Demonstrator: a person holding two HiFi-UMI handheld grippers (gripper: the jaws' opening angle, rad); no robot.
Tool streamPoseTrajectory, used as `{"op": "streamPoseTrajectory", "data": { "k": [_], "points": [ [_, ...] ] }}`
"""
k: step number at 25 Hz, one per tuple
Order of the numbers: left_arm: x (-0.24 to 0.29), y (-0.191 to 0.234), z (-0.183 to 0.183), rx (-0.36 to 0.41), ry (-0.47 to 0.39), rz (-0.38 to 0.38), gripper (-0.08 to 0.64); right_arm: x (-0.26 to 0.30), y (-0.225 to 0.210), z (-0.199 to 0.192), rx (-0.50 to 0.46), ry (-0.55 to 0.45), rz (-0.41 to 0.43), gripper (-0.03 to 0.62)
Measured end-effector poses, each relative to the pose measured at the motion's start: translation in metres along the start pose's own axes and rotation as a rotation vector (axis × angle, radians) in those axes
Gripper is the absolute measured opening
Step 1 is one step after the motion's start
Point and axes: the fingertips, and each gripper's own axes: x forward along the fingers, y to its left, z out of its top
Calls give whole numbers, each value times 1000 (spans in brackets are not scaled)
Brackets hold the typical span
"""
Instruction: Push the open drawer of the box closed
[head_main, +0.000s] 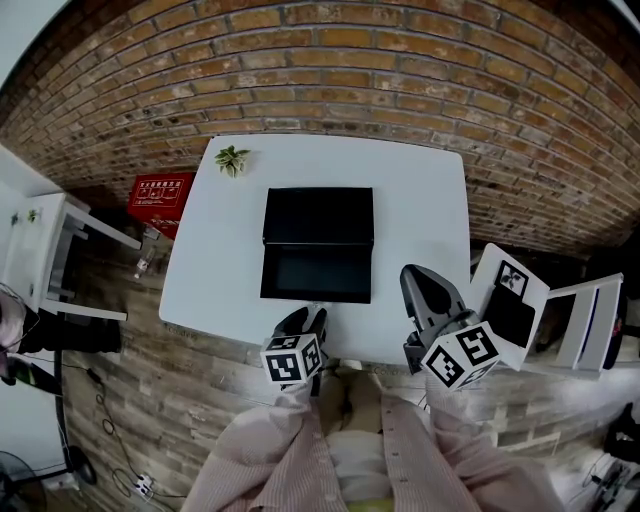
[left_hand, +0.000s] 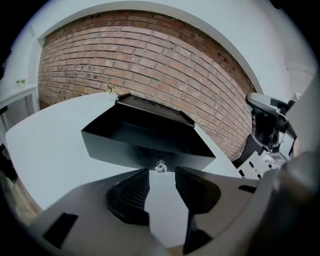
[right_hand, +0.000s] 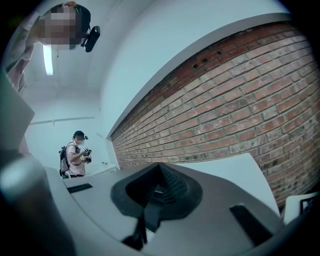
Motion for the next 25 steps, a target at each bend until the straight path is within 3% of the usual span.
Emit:
{"op": "streamPoseTrajectory", "data": {
  "k": [9, 25],
  "points": [
    [12, 3, -2, 22, 51, 30, 66, -3, -6, 1, 22, -4, -31, 3],
    [15, 2, 1, 44, 89, -8, 58, 2, -6, -1, 37, 1, -63, 3]
  ]
}}
